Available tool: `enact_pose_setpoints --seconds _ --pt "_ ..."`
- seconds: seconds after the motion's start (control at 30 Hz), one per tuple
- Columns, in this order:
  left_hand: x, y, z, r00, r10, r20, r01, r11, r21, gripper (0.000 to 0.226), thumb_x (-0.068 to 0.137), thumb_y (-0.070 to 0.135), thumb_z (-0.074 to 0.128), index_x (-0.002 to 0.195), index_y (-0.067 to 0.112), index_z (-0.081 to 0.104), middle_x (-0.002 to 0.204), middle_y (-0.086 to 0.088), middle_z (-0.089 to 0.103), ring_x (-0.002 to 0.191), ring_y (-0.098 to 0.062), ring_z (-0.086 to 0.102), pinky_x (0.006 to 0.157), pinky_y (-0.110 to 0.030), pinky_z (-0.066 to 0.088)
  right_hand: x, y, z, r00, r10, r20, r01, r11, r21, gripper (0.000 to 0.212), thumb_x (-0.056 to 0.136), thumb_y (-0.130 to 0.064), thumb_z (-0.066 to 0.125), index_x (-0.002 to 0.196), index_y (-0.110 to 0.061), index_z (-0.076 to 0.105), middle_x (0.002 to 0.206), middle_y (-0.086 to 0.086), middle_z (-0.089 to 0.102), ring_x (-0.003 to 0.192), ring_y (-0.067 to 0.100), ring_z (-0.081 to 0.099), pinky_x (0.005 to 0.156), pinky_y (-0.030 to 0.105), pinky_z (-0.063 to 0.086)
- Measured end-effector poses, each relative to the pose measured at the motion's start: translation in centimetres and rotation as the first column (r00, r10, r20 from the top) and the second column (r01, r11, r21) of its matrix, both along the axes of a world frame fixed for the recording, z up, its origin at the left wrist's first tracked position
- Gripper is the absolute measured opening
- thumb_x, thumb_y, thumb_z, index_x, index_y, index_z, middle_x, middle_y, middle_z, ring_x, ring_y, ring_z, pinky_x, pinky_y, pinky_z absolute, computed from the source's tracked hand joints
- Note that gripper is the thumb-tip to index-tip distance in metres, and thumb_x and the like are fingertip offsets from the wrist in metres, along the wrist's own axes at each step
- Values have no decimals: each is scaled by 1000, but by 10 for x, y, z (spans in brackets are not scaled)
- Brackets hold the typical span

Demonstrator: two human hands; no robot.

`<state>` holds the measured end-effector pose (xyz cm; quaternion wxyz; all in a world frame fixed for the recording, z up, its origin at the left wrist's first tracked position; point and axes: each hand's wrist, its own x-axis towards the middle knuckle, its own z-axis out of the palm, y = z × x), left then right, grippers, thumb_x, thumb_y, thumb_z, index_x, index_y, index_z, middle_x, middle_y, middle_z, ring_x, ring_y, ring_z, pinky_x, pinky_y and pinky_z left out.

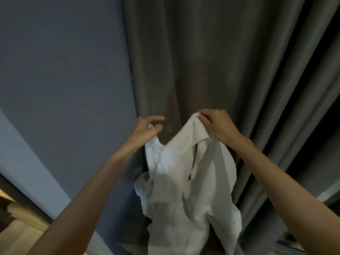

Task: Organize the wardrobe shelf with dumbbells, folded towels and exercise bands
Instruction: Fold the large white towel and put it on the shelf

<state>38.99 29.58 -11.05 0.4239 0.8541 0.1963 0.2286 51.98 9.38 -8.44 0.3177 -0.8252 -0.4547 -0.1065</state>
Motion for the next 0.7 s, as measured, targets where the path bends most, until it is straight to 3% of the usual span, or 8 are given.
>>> enact_pose_setpoints --seconds 0.03,0.1,0.17,0.2,0.37,0.57,0.7 --pt "1 -7 3 998 -55 -5 55 998 14 46 77 34 61 122 22 65 88 -5 61 79 -12 62 82 -22 49 -3 2 -2 1000 22 16 -22 999 -49 25 99 -21 49 114 -17 68 104 1 70 93 14 64 84 26 49" --pt "4 -23 -2 985 -138 -108 157 968 198 60 75 58 62 129 34 56 106 -9 55 105 -20 51 100 -30 39 -11 4 -7 994 106 4 -106 994 -36 24 98 -20 51 111 -16 71 103 0 72 91 10 65 82 21 48" --pt "8 -37 -14 974 -157 -160 209 896 392 53 80 63 60 126 39 56 101 -6 55 105 -22 45 94 -32 36 -20 5 -13 980 194 -50 -194 981 14 22 97 -21 54 108 -16 72 96 -4 71 84 1 64 77 11 47" --pt "11 -40 -19 976 -159 -149 208 885 416 45 83 59 58 121 36 61 98 -6 56 101 -23 45 89 -31 35 -22 5 -16 974 210 -81 -207 977 42 21 96 -21 55 106 -16 72 93 -6 70 83 -1 64 76 9 47" --pt "14 -46 -27 987 -147 -57 157 894 419 24 92 39 56 99 22 72 81 3 41 92 -22 46 83 -35 40 -29 -7 -33 970 107 -217 -76 986 148 11 92 -29 62 100 -22 65 89 -11 66 81 -2 61 72 8 46" --pt "11 -51 -34 996 -66 51 46 943 329 23 93 30 56 108 19 71 80 6 37 91 -20 45 82 -31 39 -49 -12 -82 975 -20 -223 47 992 116 18 87 -34 67 97 -27 55 90 -18 47 77 -2 50 65 5 37" --pt "10 -50 -31 991 -32 133 1 975 224 17 93 26 58 93 17 72 76 9 36 86 -18 46 75 -25 35 -43 -18 -124 967 -100 -235 101 995 -9 16 86 -8 60 101 -9 58 96 3 60 85 21 59 68 26 46"
